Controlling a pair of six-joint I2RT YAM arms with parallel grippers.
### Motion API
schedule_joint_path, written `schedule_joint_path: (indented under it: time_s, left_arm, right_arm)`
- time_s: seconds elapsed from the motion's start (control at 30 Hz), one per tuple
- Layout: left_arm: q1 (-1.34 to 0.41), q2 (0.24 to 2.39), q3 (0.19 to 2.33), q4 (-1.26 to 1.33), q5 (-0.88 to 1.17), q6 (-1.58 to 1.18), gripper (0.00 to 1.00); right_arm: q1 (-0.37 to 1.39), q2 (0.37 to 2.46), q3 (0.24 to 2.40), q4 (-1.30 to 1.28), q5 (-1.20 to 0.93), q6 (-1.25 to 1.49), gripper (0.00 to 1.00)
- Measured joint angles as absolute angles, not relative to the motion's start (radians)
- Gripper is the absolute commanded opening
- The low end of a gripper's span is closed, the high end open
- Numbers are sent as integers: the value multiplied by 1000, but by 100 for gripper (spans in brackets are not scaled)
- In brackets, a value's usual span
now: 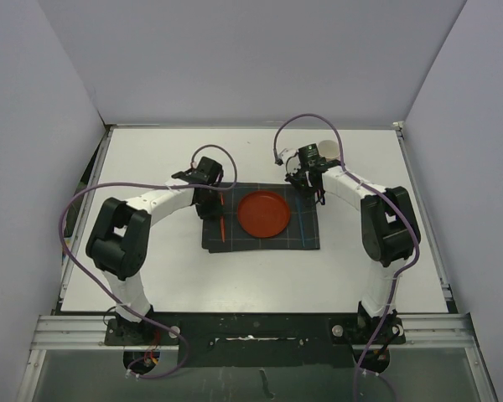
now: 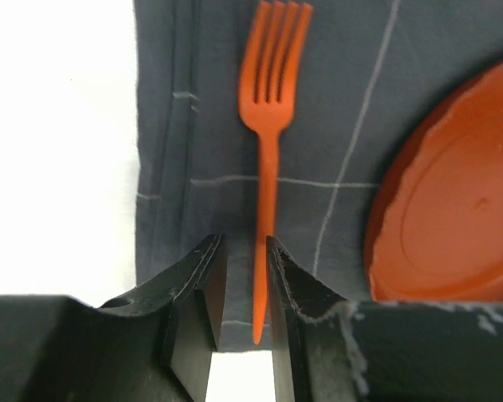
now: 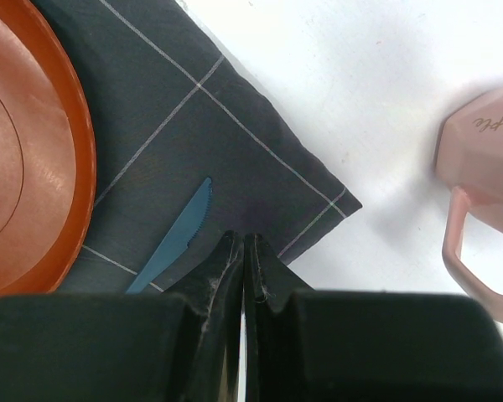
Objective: Set the dinner table for one person
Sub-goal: Adjust the fork on the napkin.
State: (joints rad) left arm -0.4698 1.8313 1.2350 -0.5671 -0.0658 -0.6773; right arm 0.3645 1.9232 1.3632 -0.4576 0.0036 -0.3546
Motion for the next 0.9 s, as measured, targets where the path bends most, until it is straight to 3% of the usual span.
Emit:
schedule_joint_path:
  time_s: [0.47,0.9]
  left_arm:
    - [-520,1729,1239,-640,-93,-724,25]
    - [-522,1850,1275,-633,-89,-733,25]
  right_arm:
    - [360,1923,1360,-458,-1,-355,0]
    - [345,1923,1357,-458,-11,-351,0]
